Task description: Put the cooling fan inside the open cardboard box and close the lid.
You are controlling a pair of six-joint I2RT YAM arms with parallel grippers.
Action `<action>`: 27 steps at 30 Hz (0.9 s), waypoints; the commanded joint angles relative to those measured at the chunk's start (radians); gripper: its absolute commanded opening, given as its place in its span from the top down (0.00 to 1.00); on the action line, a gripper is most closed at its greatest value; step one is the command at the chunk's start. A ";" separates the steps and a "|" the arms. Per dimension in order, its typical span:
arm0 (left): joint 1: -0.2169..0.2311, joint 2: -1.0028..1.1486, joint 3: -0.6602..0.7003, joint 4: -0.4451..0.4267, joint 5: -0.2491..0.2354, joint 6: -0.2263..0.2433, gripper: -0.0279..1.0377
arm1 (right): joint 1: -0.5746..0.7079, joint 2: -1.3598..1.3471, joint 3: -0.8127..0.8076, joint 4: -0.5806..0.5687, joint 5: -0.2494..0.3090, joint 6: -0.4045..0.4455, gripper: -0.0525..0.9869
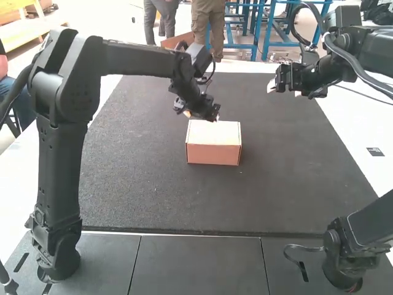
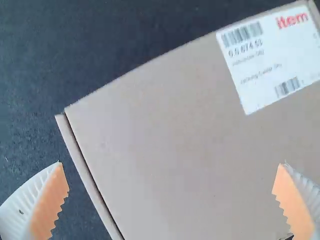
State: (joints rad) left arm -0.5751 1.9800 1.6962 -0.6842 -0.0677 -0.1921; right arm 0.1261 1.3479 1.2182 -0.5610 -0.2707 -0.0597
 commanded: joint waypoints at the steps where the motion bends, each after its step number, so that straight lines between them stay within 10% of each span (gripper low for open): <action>1: 0.017 -0.093 0.163 0.008 -0.001 -0.007 0.06 | -0.011 0.010 0.056 0.023 -0.041 0.009 0.08; 13: 0.103 -0.244 0.168 0.011 0.003 -0.006 0.06 | -0.013 -0.030 0.072 0.136 -0.041 -0.011 0.08; 22: 0.106 -0.481 -0.168 0.278 0.014 0.045 0.06 | -0.016 -0.130 -0.036 0.254 0.037 -0.015 0.08; 27: 0.103 -0.616 -0.380 0.425 -0.061 0.075 0.06 | -0.016 -0.217 -0.154 0.348 0.037 -0.014 0.08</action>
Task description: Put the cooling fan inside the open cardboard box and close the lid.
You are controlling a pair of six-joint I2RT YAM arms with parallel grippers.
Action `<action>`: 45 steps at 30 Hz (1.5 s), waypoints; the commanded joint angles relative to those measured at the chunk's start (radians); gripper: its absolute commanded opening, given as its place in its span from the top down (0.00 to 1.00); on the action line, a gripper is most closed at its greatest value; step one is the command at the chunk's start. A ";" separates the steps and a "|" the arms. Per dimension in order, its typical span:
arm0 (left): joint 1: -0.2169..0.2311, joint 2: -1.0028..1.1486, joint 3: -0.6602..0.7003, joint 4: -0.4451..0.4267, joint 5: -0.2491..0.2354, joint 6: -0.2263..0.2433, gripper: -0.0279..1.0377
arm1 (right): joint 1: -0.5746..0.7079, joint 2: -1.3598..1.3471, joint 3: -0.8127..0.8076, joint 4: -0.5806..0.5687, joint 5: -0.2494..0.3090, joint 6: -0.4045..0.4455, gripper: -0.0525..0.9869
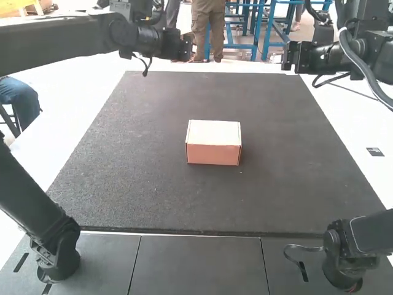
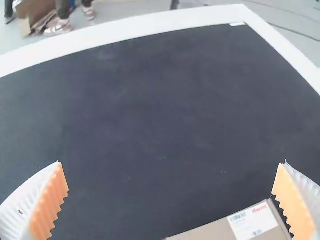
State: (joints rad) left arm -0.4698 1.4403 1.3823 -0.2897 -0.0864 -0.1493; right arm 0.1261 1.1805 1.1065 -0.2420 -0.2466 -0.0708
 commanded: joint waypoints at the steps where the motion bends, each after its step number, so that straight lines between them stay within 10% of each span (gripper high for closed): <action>1: -0.001 -0.107 -0.106 0.046 -0.042 0.033 0.06 | -0.016 -0.070 -0.066 0.046 0.013 -0.003 0.08; 22: 0.000 -0.663 -0.773 0.434 -0.036 0.059 0.06 | -0.016 -0.375 -0.487 0.207 0.125 0.052 0.08; 29: 0.010 -0.782 -0.908 0.478 -0.050 0.056 0.06 | -0.017 -0.413 -0.563 0.280 0.084 0.052 0.08; 45: 0.065 -0.980 -1.158 0.626 -0.052 0.062 0.06 | -0.022 -0.789 -0.838 0.406 0.210 0.060 0.08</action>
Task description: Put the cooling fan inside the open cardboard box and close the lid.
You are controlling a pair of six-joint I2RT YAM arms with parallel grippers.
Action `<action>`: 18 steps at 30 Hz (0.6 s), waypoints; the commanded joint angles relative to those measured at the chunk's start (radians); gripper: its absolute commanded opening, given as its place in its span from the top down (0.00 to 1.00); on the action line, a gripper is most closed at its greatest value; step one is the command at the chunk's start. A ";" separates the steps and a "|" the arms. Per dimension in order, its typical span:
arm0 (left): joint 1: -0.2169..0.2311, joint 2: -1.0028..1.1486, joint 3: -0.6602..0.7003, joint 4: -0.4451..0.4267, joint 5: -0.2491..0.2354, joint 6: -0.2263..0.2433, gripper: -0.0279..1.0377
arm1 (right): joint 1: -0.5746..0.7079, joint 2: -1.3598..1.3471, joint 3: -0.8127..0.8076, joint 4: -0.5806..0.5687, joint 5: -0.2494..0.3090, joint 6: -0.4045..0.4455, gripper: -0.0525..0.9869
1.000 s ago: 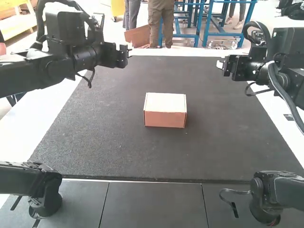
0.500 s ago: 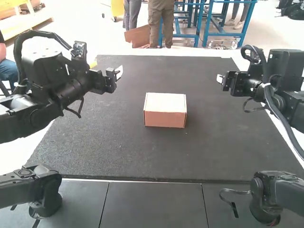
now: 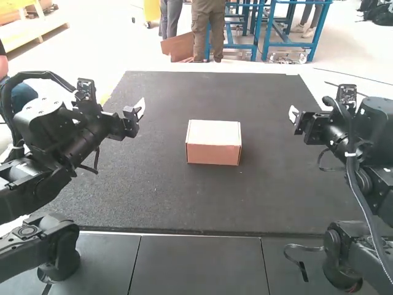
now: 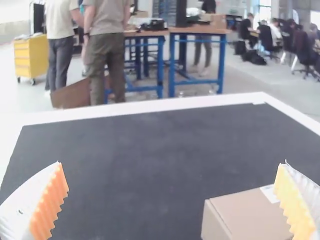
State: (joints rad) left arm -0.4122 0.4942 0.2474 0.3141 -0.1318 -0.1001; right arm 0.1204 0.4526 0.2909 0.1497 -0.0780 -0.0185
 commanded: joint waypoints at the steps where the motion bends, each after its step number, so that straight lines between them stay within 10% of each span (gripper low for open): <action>1: 0.007 -0.046 -0.036 0.023 -0.005 0.013 0.06 | -0.015 -0.083 -0.038 0.031 0.052 0.006 0.08; 18: 0.000 -0.396 -0.175 -0.150 0.035 0.016 0.07 | -0.007 -0.201 -0.180 0.088 0.055 -0.052 0.08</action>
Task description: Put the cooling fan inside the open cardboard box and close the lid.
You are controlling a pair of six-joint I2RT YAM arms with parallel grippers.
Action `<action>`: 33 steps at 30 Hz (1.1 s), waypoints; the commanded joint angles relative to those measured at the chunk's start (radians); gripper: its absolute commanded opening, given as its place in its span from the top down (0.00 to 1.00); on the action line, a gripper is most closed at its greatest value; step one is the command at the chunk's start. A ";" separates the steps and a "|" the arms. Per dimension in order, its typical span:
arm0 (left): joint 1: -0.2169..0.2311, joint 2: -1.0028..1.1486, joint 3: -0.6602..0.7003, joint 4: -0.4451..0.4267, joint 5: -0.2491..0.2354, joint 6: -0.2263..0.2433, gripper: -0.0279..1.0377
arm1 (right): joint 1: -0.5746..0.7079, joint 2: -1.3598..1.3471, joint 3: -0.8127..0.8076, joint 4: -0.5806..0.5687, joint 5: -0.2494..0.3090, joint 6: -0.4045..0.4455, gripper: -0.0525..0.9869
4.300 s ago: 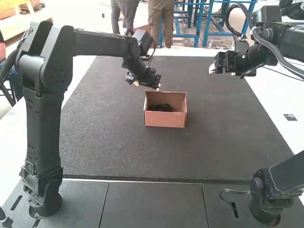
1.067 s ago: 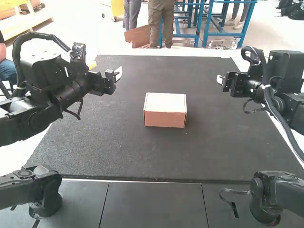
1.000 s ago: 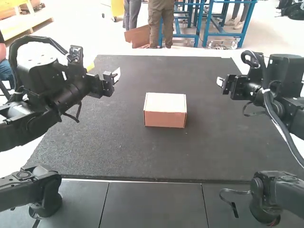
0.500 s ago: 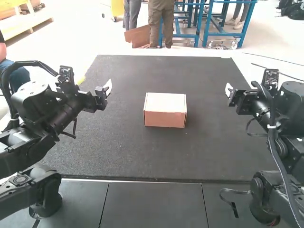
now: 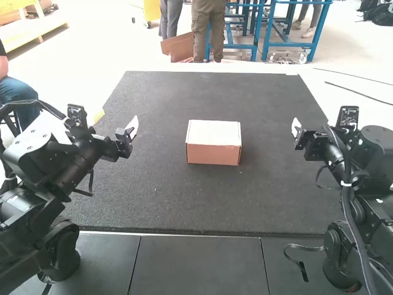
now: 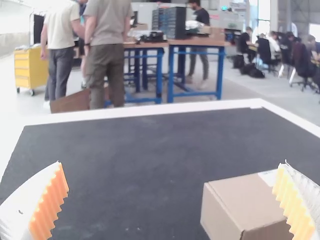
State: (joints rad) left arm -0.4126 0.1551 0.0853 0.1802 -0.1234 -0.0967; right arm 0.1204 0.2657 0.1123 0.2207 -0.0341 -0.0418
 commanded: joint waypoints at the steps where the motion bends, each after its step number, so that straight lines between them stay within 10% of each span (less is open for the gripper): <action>1: 0.001 -0.083 -0.021 -0.025 0.027 0.012 0.07 | -0.007 -0.017 -0.011 0.017 0.011 -0.040 0.08; 16: 0.041 -0.147 -0.087 -0.104 0.010 0.009 0.07 | -0.016 -0.194 -0.112 -0.043 0.000 -0.058 0.08; 33: 0.270 -0.150 -0.088 -0.168 0.008 -0.012 0.07 | -0.056 -0.269 -0.114 -0.162 0.008 -0.041 0.08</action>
State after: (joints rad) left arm -0.1566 0.0250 0.0055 0.0101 -0.1085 -0.1017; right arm 0.0799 0.0097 0.0040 0.0540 -0.0357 -0.0898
